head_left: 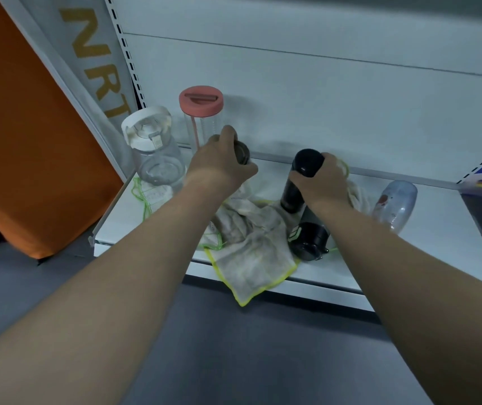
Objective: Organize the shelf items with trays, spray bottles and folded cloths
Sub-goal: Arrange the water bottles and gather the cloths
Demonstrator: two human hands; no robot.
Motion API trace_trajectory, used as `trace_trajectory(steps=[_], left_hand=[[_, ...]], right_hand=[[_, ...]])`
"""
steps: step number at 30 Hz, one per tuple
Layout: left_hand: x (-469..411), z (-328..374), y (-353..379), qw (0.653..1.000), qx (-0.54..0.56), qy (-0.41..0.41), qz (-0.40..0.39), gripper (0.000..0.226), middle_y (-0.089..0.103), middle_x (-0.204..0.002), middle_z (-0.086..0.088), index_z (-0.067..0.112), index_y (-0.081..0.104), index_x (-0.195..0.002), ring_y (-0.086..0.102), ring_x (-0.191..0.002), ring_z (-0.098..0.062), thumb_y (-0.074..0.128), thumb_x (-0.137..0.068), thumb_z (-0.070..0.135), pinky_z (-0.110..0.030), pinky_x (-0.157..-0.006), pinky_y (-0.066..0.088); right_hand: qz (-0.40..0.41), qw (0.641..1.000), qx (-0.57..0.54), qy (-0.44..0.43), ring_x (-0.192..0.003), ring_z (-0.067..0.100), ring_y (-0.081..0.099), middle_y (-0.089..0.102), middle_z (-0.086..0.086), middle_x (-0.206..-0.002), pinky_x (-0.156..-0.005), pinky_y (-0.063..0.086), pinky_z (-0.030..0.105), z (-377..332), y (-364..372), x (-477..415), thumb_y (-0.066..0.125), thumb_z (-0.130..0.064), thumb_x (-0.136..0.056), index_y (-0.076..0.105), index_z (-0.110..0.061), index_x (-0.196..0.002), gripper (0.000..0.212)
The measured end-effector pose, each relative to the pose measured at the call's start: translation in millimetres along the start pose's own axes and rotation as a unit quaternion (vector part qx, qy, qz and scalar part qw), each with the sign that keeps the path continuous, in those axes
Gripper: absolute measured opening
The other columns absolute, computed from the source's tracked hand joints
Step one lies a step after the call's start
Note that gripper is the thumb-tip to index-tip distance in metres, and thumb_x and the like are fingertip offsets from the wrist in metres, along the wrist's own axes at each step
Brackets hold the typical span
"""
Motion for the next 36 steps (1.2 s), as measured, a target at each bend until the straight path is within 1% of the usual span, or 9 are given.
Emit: trace_trajectory(steps=[3,8,13,17,21,24,27,31,36], left_hand=[[-9.2,-1.1,10.0,0.999,0.014,0.014,0.045,0.054,0.051,-0.122,-0.009,0.022,0.049,-0.132,0.057,-0.106,-0.033,0.064,-0.085,0.044,-0.039,-0.086,0.05],[-27.0,-9.0,26.3,0.993,0.052,0.024,0.101,0.063,0.05,-0.132,-0.018,0.025,0.044,-0.147,0.051,-0.12,-0.037,0.062,-0.089,0.041,-0.041,-0.1,0.045],[-41.5,-13.9,46.1,0.988,0.129,0.047,0.068,0.078,0.053,-0.129,-0.013,0.03,0.033,-0.152,0.053,-0.117,-0.025,0.073,-0.085,0.031,-0.016,-0.089,0.036],[-49.9,-10.8,55.8,0.976,0.195,0.012,0.095,0.097,0.051,-0.138,-0.008,0.021,0.021,-0.156,0.052,-0.123,-0.018,0.079,-0.079,0.029,-0.012,-0.089,0.032],[-59.2,-23.6,63.8,0.966,0.232,-0.026,0.108,0.094,0.053,-0.139,-0.002,0.016,0.039,-0.147,0.052,-0.127,-0.016,0.081,-0.068,0.047,-0.026,-0.106,0.041],[-57.6,-27.9,68.0,0.967,0.232,-0.031,0.103,0.067,0.063,-0.119,0.004,0.02,0.055,-0.12,0.06,-0.108,-0.012,0.08,-0.067,0.052,-0.031,-0.092,0.05],[-52.3,-32.6,77.8,0.972,0.224,-0.053,0.053,0.072,0.059,-0.12,0.006,0.019,0.048,-0.127,0.056,-0.108,-0.009,0.082,-0.072,0.049,-0.022,-0.084,0.041],[-41.7,-51.5,101.5,0.981,0.146,-0.116,-0.048,0.082,0.053,-0.139,-0.008,0.013,0.038,-0.145,0.05,-0.128,-0.025,0.077,-0.081,0.046,-0.024,-0.091,0.035],[-28.6,-61.0,116.5,0.977,0.075,-0.164,-0.118,0.064,0.06,-0.131,-0.014,0.006,0.049,-0.136,0.053,-0.123,-0.031,0.066,-0.089,0.045,-0.03,-0.088,0.04]], right_hand=[[-0.002,1.0,-0.028,-0.008,-0.105,0.018,0.051,0.056,0.005,-0.125,-0.08,0.035,0.026,1.9,9.9,-8.8,0.072,-0.036,-0.084,0.047,-0.012,-0.133,0.061],[0.002,0.996,-0.092,-0.004,-0.1,0.016,0.055,0.057,-0.004,-0.11,-0.079,0.043,0.025,7.9,15.8,-22.9,0.072,-0.038,-0.082,0.048,-0.019,-0.129,0.056],[0.012,0.993,-0.119,0.022,-0.088,0.009,0.055,0.052,-0.02,-0.089,-0.071,0.04,0.021,16.7,16.4,-37.1,0.073,-0.042,-0.082,0.047,-0.022,-0.125,0.054],[-0.012,0.998,-0.057,-0.015,-0.085,0.011,0.054,0.055,-0.013,-0.091,-0.059,0.035,0.018,15.9,20.8,-46.8,0.073,-0.045,-0.08,0.05,-0.021,-0.121,0.053],[-0.027,0.999,-0.001,-0.045,-0.089,0.014,0.052,0.056,-0.004,-0.101,-0.061,0.035,0.022,16.6,26.4,-53.2,0.075,-0.039,-0.078,0.049,-0.017,-0.122,0.055],[-0.009,0.999,-0.019,-0.041,-0.089,0.012,0.052,0.056,-0.006,-0.1,-0.058,0.035,0.009,18.0,26.3,-56.9,0.075,-0.036,-0.079,0.05,-0.018,-0.121,0.052],[0.009,0.999,-0.043,-0.032,-0.09,0.011,0.053,0.057,-0.006,-0.102,-0.054,0.033,0.0,22.9,26.7,-59.1,0.076,-0.038,-0.08,0.051,-0.018,-0.12,0.052],[-0.017,0.998,-0.052,-0.015,-0.102,0.017,0.061,0.062,-0.007,-0.108,-0.085,0.05,0.032,25.4,27.6,-67.8,0.079,-0.044,-0.075,0.051,-0.021,-0.123,0.06],[-0.071,0.997,-0.038,0.014,-0.101,0.019,0.064,0.065,-0.005,-0.111,-0.086,0.057,0.046,34.4,27.6,-64.8,0.082,-0.05,-0.064,0.052,-0.024,-0.124,0.072]])
Point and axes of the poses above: each hand's wrist, its own x-axis away from the middle knuckle, its own y-axis out of the palm, z = x × y, the point moved 3 cm from there along -x, towards the middle knuckle
